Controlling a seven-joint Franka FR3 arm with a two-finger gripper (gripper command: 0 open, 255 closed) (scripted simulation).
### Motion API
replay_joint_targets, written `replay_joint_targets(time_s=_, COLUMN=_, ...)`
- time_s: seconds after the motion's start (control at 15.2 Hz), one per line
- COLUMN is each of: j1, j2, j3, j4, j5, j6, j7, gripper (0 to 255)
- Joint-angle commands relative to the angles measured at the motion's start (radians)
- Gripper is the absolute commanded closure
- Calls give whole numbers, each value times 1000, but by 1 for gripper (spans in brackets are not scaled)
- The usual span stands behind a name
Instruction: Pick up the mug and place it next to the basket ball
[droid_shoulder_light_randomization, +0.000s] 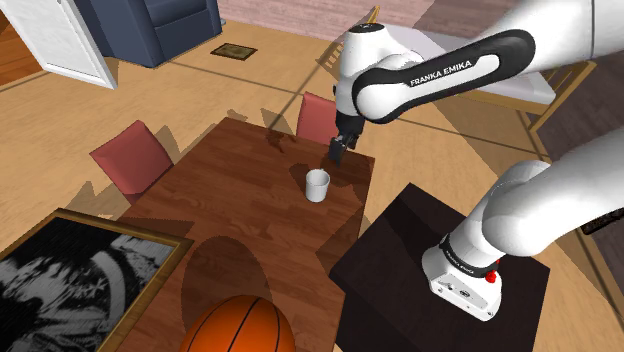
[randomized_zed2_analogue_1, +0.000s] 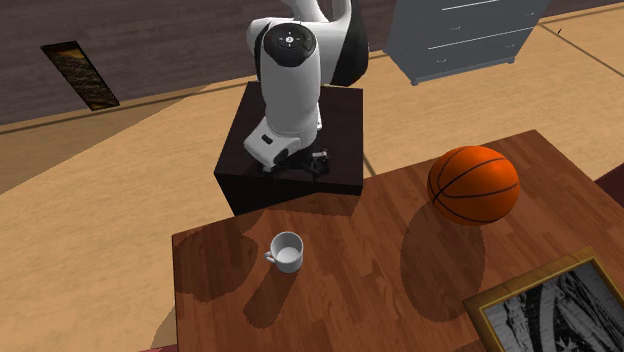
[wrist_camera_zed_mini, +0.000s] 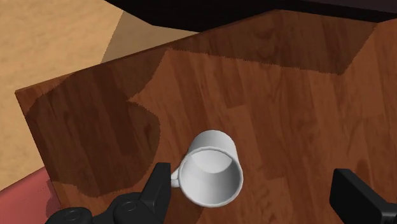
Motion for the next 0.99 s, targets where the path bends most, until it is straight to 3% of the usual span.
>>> replay_joint_targets(time_s=0.0, j1=-4, j2=81, j3=8, j4=3, j5=-16, j6=78, j7=6, gripper=0)
replay_joint_targets(time_s=0.53, j1=-9, j2=417, j3=27, j4=102, j5=-127, j6=301, j7=76, gripper=0)
replay_joint_targets(time_s=0.79, j1=7, j2=587, j3=12, j4=186, j5=-202, j6=379, j7=122, gripper=0)
replay_joint_targets(time_s=0.92, j1=11, j2=614, j3=6, j4=194, j5=-213, j6=397, j7=130, gripper=0)
